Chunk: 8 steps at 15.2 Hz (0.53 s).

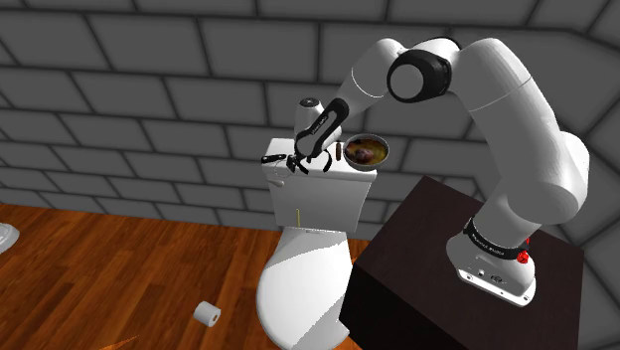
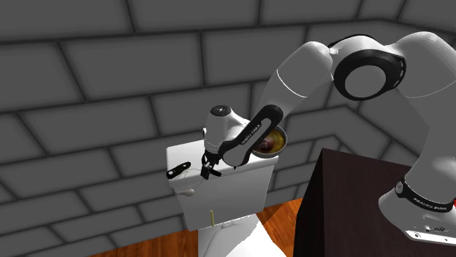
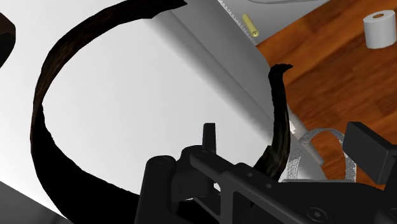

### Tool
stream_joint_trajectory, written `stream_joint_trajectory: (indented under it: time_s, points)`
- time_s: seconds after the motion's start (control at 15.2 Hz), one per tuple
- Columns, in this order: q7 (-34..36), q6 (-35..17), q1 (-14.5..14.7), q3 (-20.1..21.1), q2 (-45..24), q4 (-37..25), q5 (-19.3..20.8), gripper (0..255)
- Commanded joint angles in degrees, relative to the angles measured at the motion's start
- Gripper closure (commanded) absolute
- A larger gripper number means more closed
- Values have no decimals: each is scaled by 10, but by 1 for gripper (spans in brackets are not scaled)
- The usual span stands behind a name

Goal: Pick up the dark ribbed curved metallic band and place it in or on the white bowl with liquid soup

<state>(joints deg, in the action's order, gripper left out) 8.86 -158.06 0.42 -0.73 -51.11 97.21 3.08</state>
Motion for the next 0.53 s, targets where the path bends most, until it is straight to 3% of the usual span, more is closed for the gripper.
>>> stream_joint_trajectory:
  time_s: [0.0,0.33,0.4,0.46]
  points:
    - [0,-2,0,0,-3,-2,0,0]
    - [0,-2,0,0,-3,-2,0,0]
    - [0,-2,0,0,-3,-2,0,255]
    - [0,-2,0,0,-3,-2,0,255]
